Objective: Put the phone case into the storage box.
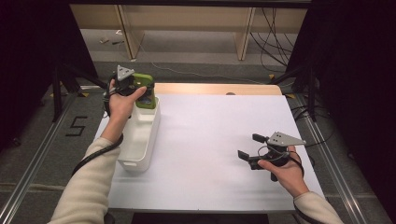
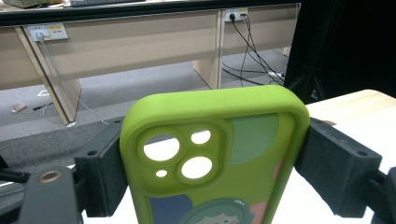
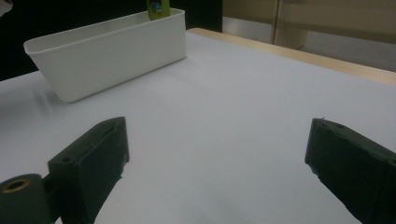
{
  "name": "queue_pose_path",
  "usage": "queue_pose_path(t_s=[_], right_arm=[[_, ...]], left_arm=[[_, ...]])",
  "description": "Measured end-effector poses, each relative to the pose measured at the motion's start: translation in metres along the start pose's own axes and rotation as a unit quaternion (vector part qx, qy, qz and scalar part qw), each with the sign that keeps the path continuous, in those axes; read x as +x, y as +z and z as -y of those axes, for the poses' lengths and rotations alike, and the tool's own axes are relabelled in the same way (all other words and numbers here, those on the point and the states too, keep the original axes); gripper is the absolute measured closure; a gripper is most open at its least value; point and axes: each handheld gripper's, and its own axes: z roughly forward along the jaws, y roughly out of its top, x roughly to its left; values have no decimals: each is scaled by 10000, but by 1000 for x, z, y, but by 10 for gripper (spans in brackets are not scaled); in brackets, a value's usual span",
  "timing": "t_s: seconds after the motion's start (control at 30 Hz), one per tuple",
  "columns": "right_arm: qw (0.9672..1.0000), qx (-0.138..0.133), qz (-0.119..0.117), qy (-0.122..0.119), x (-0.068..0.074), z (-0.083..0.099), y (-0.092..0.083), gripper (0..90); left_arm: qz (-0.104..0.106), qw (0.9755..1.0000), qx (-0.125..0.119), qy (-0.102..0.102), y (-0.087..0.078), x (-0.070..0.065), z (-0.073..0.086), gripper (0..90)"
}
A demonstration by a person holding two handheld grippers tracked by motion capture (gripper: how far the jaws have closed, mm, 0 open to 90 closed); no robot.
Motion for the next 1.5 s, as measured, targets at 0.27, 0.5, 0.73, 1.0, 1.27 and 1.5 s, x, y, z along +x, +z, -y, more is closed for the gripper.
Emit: queue_pose_path(t_s=[0.27,0.5,0.73,1.0,1.27,1.5], right_arm=[[10000,1,1,4,0,0,0,73],[10000,2,1,4,0,0,0,73],[10000,3,1,4,0,0,0,74],[10000,-2,-1,5,0,0,0,74],[10000,1,-7,6,0,0,0,74],[10000,2,-6,6,0,0,0,74]], left_arm=[[9,10000,26,6,3,-1,1,166],[-15,10000,62,19,5,0,4,166],[-48,9999,99,12,6,1,6,165],[-51,9999,112,9,8,2,8,165],[-73,9998,160,9,9,3,10,164],[-78,9998,198,24,11,3,12,164]])
